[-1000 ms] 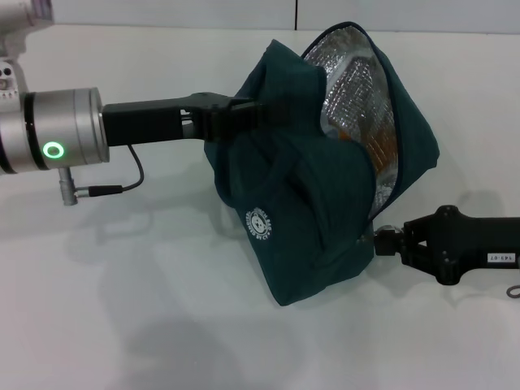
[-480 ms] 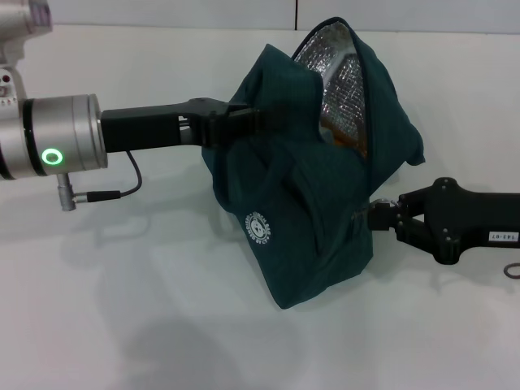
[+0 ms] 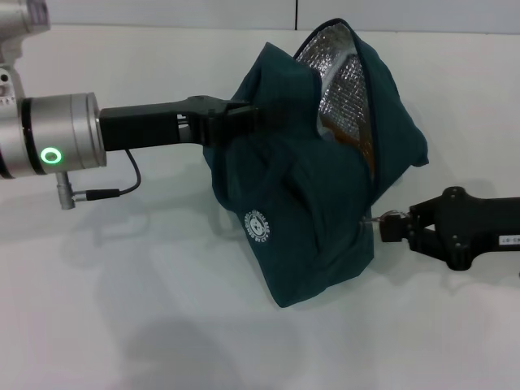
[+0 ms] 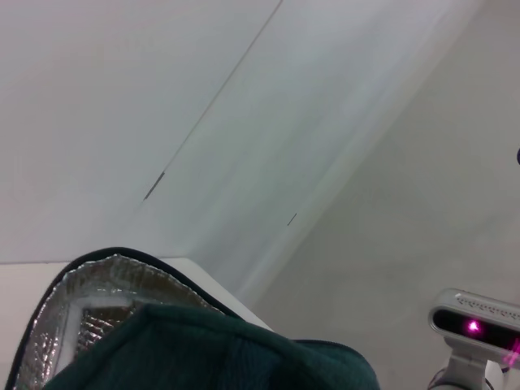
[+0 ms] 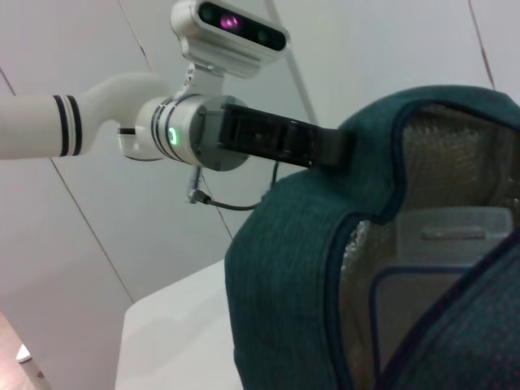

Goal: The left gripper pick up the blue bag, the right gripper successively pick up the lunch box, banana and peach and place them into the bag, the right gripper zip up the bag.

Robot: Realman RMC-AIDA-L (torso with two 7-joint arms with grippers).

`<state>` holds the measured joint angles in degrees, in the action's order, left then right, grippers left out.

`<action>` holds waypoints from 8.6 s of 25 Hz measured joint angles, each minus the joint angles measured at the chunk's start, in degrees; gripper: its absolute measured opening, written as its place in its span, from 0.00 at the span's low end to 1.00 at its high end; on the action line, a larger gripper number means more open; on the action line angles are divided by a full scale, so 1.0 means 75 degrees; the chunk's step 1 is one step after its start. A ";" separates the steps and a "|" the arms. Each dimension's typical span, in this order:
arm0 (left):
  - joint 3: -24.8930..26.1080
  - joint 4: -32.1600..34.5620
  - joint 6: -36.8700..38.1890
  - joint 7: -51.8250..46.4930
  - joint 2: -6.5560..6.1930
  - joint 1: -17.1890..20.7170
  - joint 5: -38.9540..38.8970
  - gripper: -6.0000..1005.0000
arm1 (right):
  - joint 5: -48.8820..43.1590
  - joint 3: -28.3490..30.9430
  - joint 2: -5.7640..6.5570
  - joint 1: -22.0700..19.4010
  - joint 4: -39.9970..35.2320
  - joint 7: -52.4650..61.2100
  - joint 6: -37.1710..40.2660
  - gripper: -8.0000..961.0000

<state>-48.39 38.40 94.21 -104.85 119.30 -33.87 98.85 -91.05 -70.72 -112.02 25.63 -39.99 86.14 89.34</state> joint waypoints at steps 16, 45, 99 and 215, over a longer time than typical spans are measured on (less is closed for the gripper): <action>-0.0005 0.0001 -0.0017 0.0000 -0.0017 -0.0054 0.0022 0.06 | 0.0034 0.0688 0.0137 0.0063 -0.0168 0.0218 0.0553 0.01; -0.0005 0.0026 -0.0129 0.0011 -0.0039 -0.0065 0.0016 0.06 | -0.0485 0.0955 -0.0070 0.0144 -0.0096 0.0198 0.0457 0.01; 0.0003 0.0004 -0.0131 0.0104 -0.0020 -0.0045 -0.0008 0.06 | -0.0474 0.2026 -0.0439 0.0499 -0.0054 -0.0328 0.1049 0.02; -0.1969 -0.3900 0.0268 0.8529 0.0023 0.1083 -0.1843 0.07 | 0.2002 0.1116 -0.0541 0.1677 0.1787 -0.1837 -0.0791 0.02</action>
<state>-63.16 9.15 96.22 -40.88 119.48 -25.75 85.03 -76.04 -62.35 -116.08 38.21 -26.59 72.36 83.42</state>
